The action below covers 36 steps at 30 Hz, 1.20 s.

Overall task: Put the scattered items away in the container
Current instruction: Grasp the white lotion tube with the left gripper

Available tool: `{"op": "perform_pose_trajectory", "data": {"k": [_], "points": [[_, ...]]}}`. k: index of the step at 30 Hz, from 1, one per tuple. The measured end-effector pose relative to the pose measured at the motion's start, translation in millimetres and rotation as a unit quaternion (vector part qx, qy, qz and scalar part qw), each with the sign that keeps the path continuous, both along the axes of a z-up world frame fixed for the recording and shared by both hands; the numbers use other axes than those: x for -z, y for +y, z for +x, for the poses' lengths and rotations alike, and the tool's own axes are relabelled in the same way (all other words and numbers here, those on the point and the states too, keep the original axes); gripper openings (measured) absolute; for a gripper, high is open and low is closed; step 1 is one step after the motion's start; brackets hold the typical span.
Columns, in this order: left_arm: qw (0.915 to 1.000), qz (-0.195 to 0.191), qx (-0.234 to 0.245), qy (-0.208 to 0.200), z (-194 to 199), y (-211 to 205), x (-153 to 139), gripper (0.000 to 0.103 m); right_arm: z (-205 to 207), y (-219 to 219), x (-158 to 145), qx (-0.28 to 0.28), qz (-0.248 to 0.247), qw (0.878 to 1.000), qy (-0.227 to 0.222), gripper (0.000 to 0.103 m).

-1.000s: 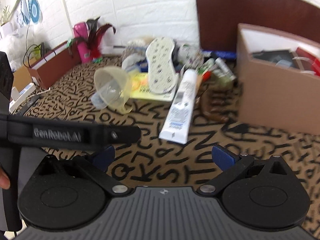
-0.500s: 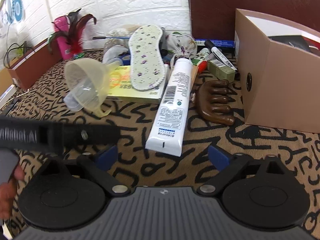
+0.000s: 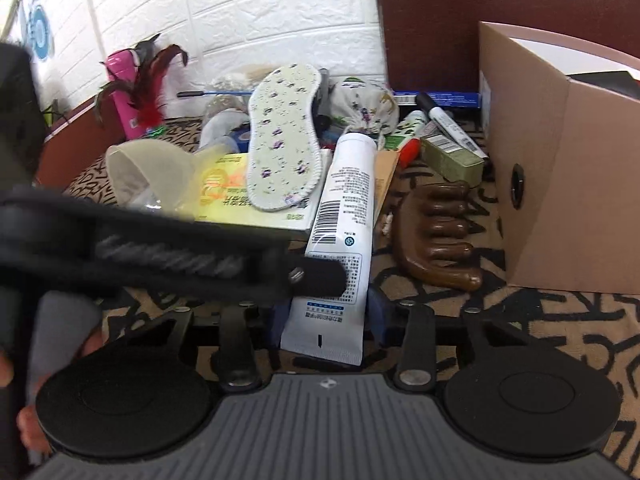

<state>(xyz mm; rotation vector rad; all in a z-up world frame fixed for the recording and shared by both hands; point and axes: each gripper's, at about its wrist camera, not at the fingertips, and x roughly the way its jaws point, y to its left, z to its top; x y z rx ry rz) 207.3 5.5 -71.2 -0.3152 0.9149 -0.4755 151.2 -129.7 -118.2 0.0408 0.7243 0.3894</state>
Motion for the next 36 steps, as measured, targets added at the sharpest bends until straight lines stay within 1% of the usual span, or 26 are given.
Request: {"op": "perform_pose_trajectory", "data": {"k": [1,3,5,8,15,17,19,20,22,23,25,28,31,33,36], "points": [[0.9999,-0.012,0.008,0.009,-1,0,1,0.038,-2,1,0,-0.001,-0.002,1.000,-0.001,0.046],[0.9997,-0.019,0.013,0.011,-7,-1,3,0.036,-6,0,-1,-0.002,0.002,1.000,0.001,0.045],[0.9996,-0.015,0.020,0.011,-16,-4,2,0.037,-12,-3,-3,-0.001,0.002,1.000,0.006,0.043],[0.9991,-0.007,0.034,0.024,-34,-10,3,0.037,-27,-10,-4,-0.003,0.004,1.000,0.021,0.043],[0.9978,-0.012,0.056,0.035,-101,-8,5,0.037,-90,-27,-4,-0.021,0.028,0.998,0.046,0.042],[0.9974,-0.014,0.059,0.038,-116,-6,4,0.036,-107,-29,-6,-0.030,0.029,0.998,0.052,0.043],[0.9975,-0.011,0.058,0.038,-123,-6,4,0.035,-121,-31,-8,-0.037,0.031,0.997,0.056,0.046],[0.9975,-0.010,0.058,0.039,-123,-5,4,0.042,-125,-32,-8,-0.036,0.033,0.997,0.056,0.048],[0.9976,-0.005,0.054,0.042,-120,-5,4,0.042,-130,-32,-9,-0.034,0.037,0.997,0.056,0.053],[0.9979,-0.003,0.050,0.041,-117,-6,2,0.043,-129,-32,-10,-0.032,0.038,0.997,0.056,0.053],[0.9983,0.006,0.048,0.032,-111,-10,-1,0.061,-126,-32,-12,-0.019,0.042,0.997,0.057,0.053],[0.9980,0.031,0.051,0.018,-103,-16,-2,0.062,-120,-33,-12,-0.004,0.045,0.997,0.057,0.053],[0.9975,0.037,0.058,0.016,-97,-22,-1,0.064,-115,-32,-9,-0.002,0.038,0.998,0.054,0.053],[0.9968,0.044,0.065,0.013,-93,-27,0,0.064,-111,-31,-6,0.000,0.035,0.998,0.052,0.053],[0.9958,0.053,0.075,0.010,-90,-35,0,0.062,-106,-32,-4,0.004,0.042,0.998,0.052,0.053]]}}
